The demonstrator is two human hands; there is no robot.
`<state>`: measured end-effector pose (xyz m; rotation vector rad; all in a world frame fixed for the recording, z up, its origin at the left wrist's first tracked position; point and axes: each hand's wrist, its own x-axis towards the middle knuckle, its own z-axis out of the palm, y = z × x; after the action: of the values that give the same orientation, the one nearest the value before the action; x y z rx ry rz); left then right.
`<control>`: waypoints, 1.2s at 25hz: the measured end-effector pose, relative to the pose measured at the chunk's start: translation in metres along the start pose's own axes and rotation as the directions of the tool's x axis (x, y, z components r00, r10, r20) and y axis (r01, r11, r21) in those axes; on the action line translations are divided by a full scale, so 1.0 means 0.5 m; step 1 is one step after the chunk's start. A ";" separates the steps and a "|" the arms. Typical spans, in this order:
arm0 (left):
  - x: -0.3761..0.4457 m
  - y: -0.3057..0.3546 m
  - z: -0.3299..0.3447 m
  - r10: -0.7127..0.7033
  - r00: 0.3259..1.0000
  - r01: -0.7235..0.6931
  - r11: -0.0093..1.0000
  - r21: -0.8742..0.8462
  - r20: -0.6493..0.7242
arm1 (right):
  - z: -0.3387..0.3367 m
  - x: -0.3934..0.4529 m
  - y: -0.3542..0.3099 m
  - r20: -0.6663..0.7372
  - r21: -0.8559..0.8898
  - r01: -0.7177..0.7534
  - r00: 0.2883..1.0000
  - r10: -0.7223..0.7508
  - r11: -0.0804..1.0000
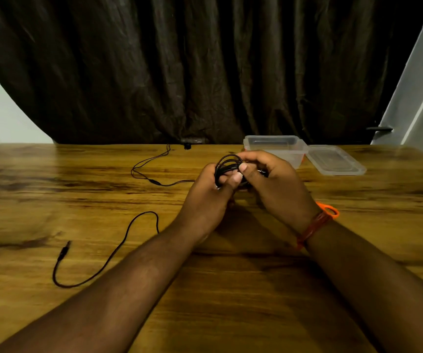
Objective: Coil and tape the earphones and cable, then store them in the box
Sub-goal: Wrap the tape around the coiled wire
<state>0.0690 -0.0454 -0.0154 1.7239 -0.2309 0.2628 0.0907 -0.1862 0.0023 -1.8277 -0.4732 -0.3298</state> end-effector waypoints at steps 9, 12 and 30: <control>-0.004 0.003 0.013 -0.040 0.996 0.050 0.989 0.140 -0.078 | 0.025 -0.012 -0.007 0.026 0.056 -0.051 0.998 0.049 0.997; -0.006 0.004 0.019 -0.058 0.998 0.062 0.985 0.162 -0.029 | 0.023 -0.010 -0.010 0.003 0.090 -0.066 0.998 0.066 0.994; 0.008 -0.010 0.004 -0.197 0.968 0.230 0.945 -0.232 0.154 | -0.014 0.018 0.027 0.029 -0.331 0.064 0.998 -0.058 0.941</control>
<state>0.0745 -0.0468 -0.0194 1.5023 -0.1612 -0.0378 0.1050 -0.1948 -0.0028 -2.1486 -0.5115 -0.4580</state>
